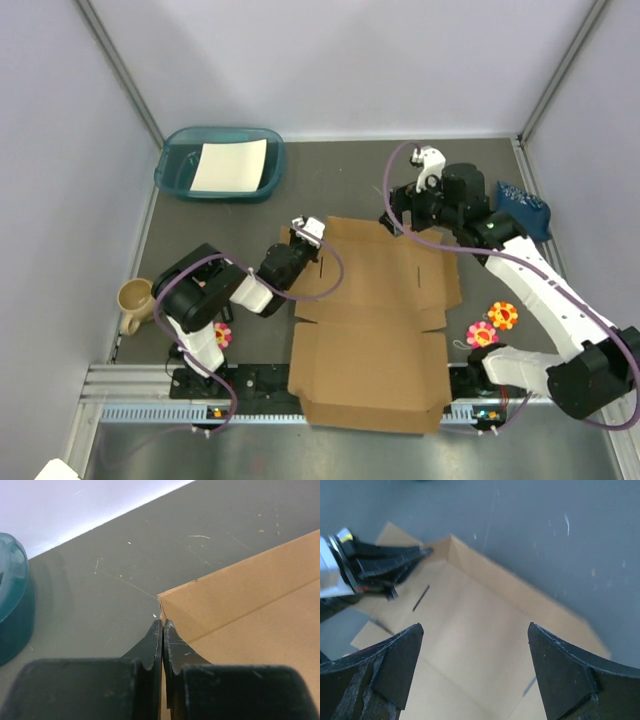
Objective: Fold the paper box
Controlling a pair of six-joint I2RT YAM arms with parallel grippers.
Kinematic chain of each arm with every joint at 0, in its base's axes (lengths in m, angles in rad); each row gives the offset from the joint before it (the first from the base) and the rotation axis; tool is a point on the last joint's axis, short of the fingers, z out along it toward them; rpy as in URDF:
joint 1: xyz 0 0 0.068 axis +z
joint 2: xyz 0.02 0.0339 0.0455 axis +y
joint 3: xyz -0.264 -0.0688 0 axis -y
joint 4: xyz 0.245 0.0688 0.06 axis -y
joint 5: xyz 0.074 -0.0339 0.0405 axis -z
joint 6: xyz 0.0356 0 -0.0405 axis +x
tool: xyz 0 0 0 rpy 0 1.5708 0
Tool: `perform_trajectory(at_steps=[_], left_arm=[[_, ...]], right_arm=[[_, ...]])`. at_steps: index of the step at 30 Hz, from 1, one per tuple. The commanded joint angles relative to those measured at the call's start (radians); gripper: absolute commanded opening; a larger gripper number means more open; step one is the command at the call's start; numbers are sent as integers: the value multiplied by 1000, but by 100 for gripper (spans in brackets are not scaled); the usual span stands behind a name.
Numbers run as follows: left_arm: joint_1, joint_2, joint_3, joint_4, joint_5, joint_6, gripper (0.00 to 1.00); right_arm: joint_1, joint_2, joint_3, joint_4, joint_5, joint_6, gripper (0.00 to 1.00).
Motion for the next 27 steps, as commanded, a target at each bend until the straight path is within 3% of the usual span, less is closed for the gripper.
perform_trajectory(at_steps=[1,4,9,12,27], left_arm=[[-12,-13,-32,365,83,30,0],[-9,-37,-57,365,147,16,0],[-10,-65,-83,363,173,23,0],[-9,-71,-92,365,172,36,0],[-20,-144,-167,363,229,17,0]], right_arm=[[24,28,-71,378,-82,-134,87],[23,91,-134,552,-85,-221,89],[24,265,-12,404,-240,-347,87],[26,287,-16,388,-312,-365,87],[75,519,-10,407,-300,-383,76]])
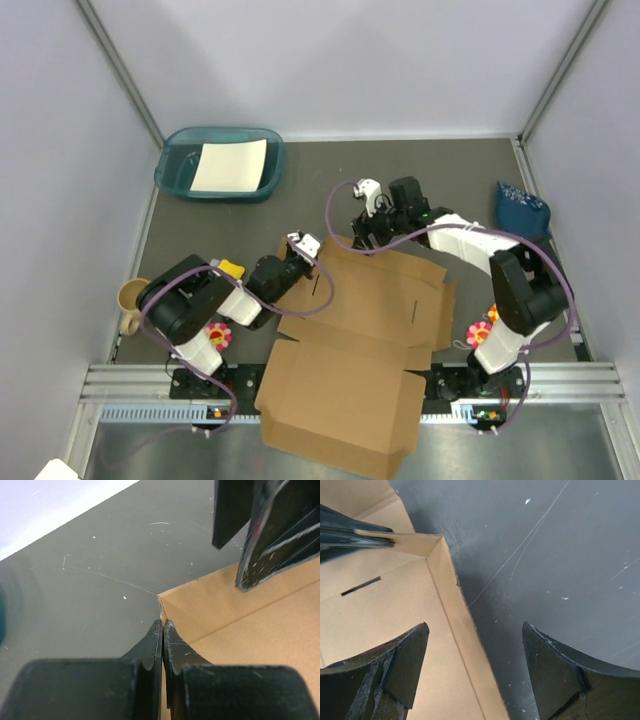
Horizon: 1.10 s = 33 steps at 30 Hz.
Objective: Fold the paper box
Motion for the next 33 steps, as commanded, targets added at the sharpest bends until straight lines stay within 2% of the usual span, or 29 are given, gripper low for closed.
perform_trajectory(at_steps=[1,6,9,10,13,18,23,25,26,29,30,31,33], left_arm=[[-16,-53,-25,360,78,10,0],[-36,-64,-29,361,88,16,0],[-38,-59,-29,360,83,11,0],[-39,-55,-29,361,78,8,0],[-39,-58,-36,360,60,5,0],[-39,-50,-36,361,45,1,0],[-39,-41,-34,360,13,-28,0],[-39,-50,-37,354,-38,-36,1],[-42,-58,-36,343,-62,-39,4],[-42,-125,-13,212,-78,-48,23],[-45,-168,9,117,-93,-68,28],[-47,-188,20,74,-106,-82,39],[-51,-258,50,-23,-153,-135,46]], right_arm=[[23,56,55,39,-32,-24,75],[38,111,69,27,-49,-27,75],[68,137,78,13,-22,-29,68],[74,140,77,11,-18,-27,58],[77,139,58,16,4,-9,37],[77,79,-31,74,63,19,27],[78,-15,-84,106,149,33,14],[83,-48,-89,108,208,34,5],[84,-81,-87,102,234,25,1],[130,-128,-72,64,343,-36,0],[156,-138,-71,60,366,-62,0],[167,-145,-69,45,412,-74,0],[192,-164,-64,37,452,-108,0]])
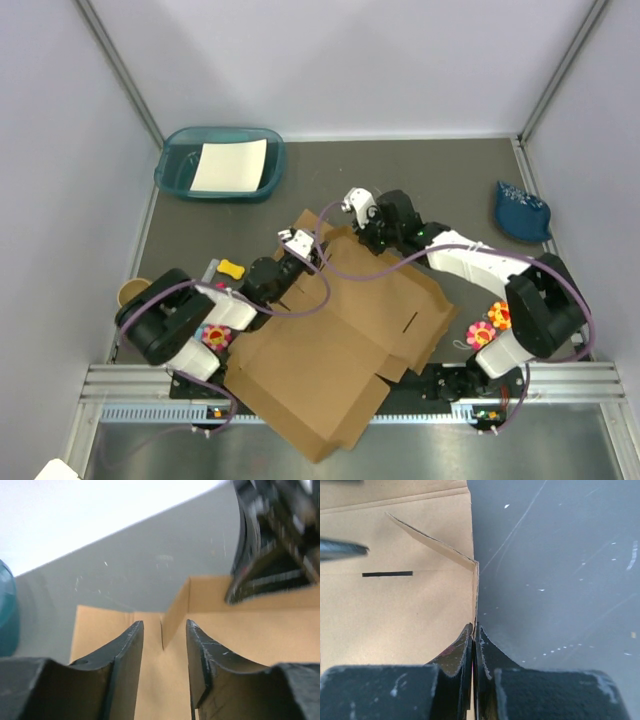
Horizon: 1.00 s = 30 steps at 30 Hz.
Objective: Fold the paper box
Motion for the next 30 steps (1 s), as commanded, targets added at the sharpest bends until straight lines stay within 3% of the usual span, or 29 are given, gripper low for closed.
perform_trajectory(at_steps=[1,4,5,6,12,16,20,30], left_arm=[[-10,-163,82,-106,-105,-107,48],[-31,-274,138,-353,-145,-178,53],[-37,-301,152,-394,-163,-186,81],[-41,-350,158,-434,-180,-213,99],[-37,-432,229,-786,-398,-290,99],[-1,-400,267,-983,-539,-399,99],[88,-407,249,-1080,-437,-575,99],[93,-495,146,-1227,-217,-749,90]], right_arm=[[80,-71,21,-6,219,-95,0],[137,-80,12,-11,319,-145,0],[152,-79,11,-18,345,-171,0],[168,-77,11,-23,393,-182,0],[243,-99,-37,-43,513,-196,0],[246,-186,-83,-41,485,-148,0],[246,-258,-107,-63,448,-89,0],[246,-384,-86,-208,375,69,0]])
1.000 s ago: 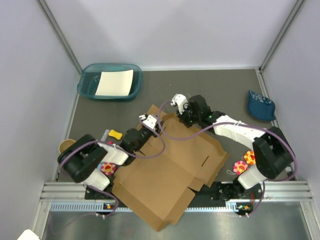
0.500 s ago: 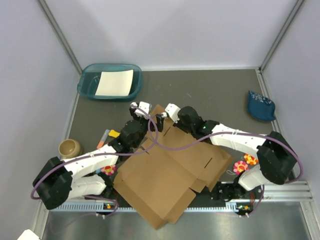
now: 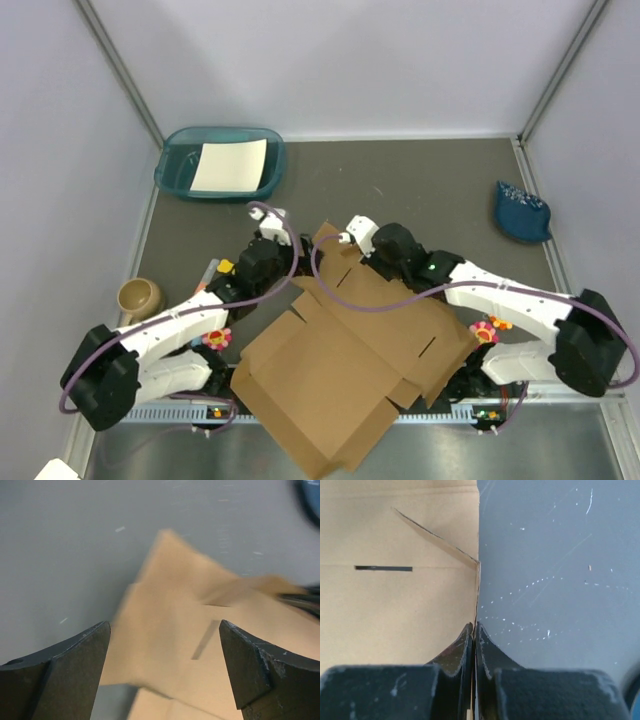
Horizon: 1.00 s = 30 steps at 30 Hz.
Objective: Fold the paper box
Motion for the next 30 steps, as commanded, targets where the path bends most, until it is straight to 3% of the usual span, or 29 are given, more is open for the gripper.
perform_trajectory(at_steps=[1,6,12,15,19,20,25,30], left_arm=[[99,-45,-74,-236,-120,-222,89],[99,-98,-95,-299,-64,-302,90],[99,-210,-135,-311,-5,-279,93],[99,-271,-161,-298,47,-230,85],[101,-298,-193,-284,130,-205,60],[99,-290,-195,-290,136,-207,59],[99,-217,-201,-305,156,-210,57],[99,-137,-209,-289,203,-221,66]], right_arm=[[10,-141,57,-60,-92,122,0],[2,-141,66,-111,-128,199,0],[-1,-118,77,-139,-84,185,0],[-14,-72,107,-148,-58,177,0],[-34,-11,164,-156,-56,171,0],[-34,-3,173,-156,-64,169,0],[-36,18,213,-160,-81,163,0],[-36,20,224,-179,-95,162,0]])
